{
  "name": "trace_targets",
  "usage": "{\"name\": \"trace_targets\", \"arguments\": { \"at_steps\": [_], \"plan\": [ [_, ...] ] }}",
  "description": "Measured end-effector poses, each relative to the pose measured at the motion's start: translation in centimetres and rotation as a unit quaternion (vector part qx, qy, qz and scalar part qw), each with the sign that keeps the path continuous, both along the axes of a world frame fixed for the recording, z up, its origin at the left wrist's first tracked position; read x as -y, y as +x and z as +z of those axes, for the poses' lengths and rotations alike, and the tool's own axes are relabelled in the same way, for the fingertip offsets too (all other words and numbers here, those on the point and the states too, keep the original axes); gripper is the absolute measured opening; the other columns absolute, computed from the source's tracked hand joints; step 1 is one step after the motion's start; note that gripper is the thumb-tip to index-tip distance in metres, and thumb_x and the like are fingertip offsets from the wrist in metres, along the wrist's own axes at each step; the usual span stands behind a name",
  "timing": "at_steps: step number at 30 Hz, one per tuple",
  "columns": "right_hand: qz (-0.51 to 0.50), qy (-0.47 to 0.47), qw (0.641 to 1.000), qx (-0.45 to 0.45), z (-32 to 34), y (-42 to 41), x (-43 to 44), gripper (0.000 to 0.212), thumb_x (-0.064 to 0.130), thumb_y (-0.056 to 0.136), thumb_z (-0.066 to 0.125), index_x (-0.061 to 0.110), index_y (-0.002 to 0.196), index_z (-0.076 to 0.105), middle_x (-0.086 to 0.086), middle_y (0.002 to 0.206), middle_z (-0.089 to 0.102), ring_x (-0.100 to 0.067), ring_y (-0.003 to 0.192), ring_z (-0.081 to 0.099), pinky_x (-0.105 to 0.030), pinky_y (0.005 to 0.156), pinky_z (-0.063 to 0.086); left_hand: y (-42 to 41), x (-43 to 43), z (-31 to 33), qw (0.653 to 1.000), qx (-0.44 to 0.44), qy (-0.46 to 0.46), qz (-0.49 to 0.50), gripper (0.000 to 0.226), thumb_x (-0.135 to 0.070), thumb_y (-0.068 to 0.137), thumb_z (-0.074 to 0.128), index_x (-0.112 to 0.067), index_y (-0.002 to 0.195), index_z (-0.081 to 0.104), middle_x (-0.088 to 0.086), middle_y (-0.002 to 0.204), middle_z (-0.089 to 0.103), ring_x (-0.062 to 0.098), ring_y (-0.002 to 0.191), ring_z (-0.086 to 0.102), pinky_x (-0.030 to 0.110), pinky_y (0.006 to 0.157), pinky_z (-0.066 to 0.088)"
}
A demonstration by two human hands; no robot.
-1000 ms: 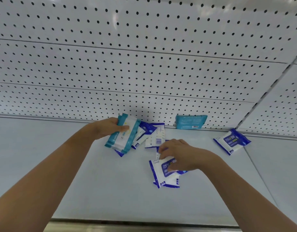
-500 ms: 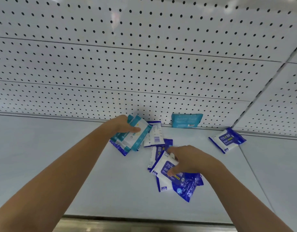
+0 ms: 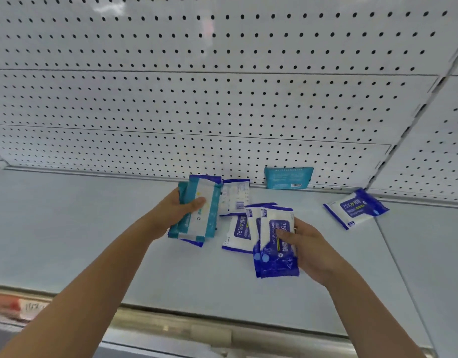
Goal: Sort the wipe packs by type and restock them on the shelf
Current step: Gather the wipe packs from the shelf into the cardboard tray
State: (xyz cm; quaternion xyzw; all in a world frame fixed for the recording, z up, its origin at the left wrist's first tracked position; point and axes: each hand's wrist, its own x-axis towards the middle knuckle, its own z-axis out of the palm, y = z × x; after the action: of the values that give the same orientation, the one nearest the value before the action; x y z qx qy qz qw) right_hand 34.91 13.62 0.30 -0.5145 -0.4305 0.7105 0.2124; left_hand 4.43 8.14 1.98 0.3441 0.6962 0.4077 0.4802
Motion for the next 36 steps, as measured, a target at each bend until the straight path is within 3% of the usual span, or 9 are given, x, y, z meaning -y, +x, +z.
{"name": "trace_targets", "arguments": {
  "at_steps": [4, 6, 12, 18, 22, 25, 29, 32, 36],
  "plan": [
    [-0.073, 0.011, 0.992, -0.106, -0.3, 0.9, 2.3, 0.031, 0.006, 0.093, 0.062, 0.015, 0.123, 0.063, -0.008, 0.110, 0.075, -0.027, 0.097, 0.073, -0.040, 0.072, 0.061, 2.9, 3.4, 0.3, 0.993, 0.065, 0.061, 0.080, 0.047, -0.043, 0.079, 0.077, -0.019, 0.117, 0.062, 0.000, 0.098, 0.078, 0.023, 0.086, 0.076, 0.039, 0.072, 0.061],
    [-0.097, 0.031, 0.986, -0.131, -0.1, 1.4, 3.9, 0.032, 0.007, 0.093, 0.062, 0.013, 0.124, 0.062, -0.011, 0.112, 0.074, -0.030, 0.098, 0.073, -0.041, 0.073, 0.061, 4.3, 4.5, 0.2, 0.991, 0.085, 0.070, 0.078, 0.042, -0.042, 0.082, 0.075, -0.020, 0.115, 0.063, 0.001, 0.098, 0.078, 0.023, 0.085, 0.076, 0.038, 0.070, 0.061],
    [-0.203, 0.087, 0.969, -0.108, 0.8, 4.2, 9.6, 0.036, 0.007, 0.092, 0.062, 0.014, 0.127, 0.060, -0.012, 0.115, 0.072, -0.030, 0.100, 0.072, -0.041, 0.074, 0.059, 8.2, 5.6, 0.3, 0.981, 0.177, 0.085, -0.006, 0.032, -0.041, 0.088, 0.068, -0.025, 0.115, 0.062, -0.002, 0.100, 0.078, 0.021, 0.089, 0.076, 0.038, 0.070, 0.062],
    [-0.338, 0.115, 0.931, -0.074, 1.6, 9.8, 18.2, 0.034, 0.006, 0.095, 0.060, 0.015, 0.127, 0.060, -0.012, 0.116, 0.072, -0.032, 0.103, 0.071, -0.042, 0.077, 0.058, 14.2, 6.5, -0.1, 0.953, 0.269, 0.060, -0.129, 0.052, -0.041, 0.076, 0.073, -0.021, 0.123, 0.063, 0.005, 0.110, 0.076, 0.024, 0.095, 0.074, 0.037, 0.075, 0.059],
    [-0.454, 0.120, 0.881, -0.062, 2.1, 14.9, 24.5, 0.034, 0.003, 0.091, 0.065, 0.015, 0.123, 0.062, -0.011, 0.113, 0.073, -0.032, 0.099, 0.072, -0.044, 0.077, 0.059, 21.1, 7.8, -0.8, 0.942, 0.254, 0.025, -0.217, 0.056, -0.046, 0.072, 0.077, -0.021, 0.120, 0.063, 0.009, 0.108, 0.076, 0.028, 0.093, 0.074, 0.043, 0.076, 0.059],
    [-0.526, 0.127, 0.839, -0.060, 2.2, 19.3, 29.8, 0.033, 0.002, 0.090, 0.066, 0.015, 0.120, 0.063, -0.011, 0.112, 0.074, -0.032, 0.097, 0.073, -0.044, 0.075, 0.060, 27.7, 10.0, -0.8, 0.920, 0.242, 0.019, -0.307, 0.044, -0.044, 0.081, 0.071, -0.021, 0.117, 0.064, 0.010, 0.106, 0.076, 0.030, 0.094, 0.074, 0.046, 0.078, 0.059],
    [-0.623, 0.134, 0.769, -0.055, 1.9, 26.3, 37.2, 0.037, 0.002, 0.089, 0.068, 0.013, 0.124, 0.061, -0.013, 0.112, 0.073, -0.034, 0.097, 0.073, -0.043, 0.073, 0.061, 38.2, 14.0, -0.9, 0.888, 0.236, 0.001, -0.394, 0.047, -0.046, 0.081, 0.070, -0.022, 0.122, 0.063, 0.008, 0.111, 0.075, 0.030, 0.099, 0.072, 0.045, 0.076, 0.060],
    [-0.665, 0.148, 0.730, -0.051, 1.9, 31.7, 42.3, 0.034, 0.000, 0.089, 0.066, 0.012, 0.120, 0.062, -0.013, 0.108, 0.074, -0.032, 0.092, 0.074, -0.040, 0.069, 0.061, 46.2, 17.3, -1.0, 0.870, 0.228, -0.003, -0.438, 0.028, -0.040, 0.085, 0.069, -0.028, 0.111, 0.066, 0.002, 0.102, 0.077, 0.022, 0.088, 0.074, 0.040, 0.070, 0.060],
    [-0.696, 0.160, 0.700, -0.027, 1.8, 39.4, 48.9, 0.035, 0.004, 0.090, 0.068, 0.015, 0.122, 0.062, -0.010, 0.112, 0.074, -0.032, 0.097, 0.073, -0.048, 0.078, 0.059, 56.6, 22.4, -1.0, 0.834, 0.228, -0.021, -0.502, 0.020, -0.039, 0.089, 0.066, -0.034, 0.108, 0.068, 0.000, 0.104, 0.077, 0.026, 0.098, 0.073, 0.054, 0.084, 0.058]
  ]
}}
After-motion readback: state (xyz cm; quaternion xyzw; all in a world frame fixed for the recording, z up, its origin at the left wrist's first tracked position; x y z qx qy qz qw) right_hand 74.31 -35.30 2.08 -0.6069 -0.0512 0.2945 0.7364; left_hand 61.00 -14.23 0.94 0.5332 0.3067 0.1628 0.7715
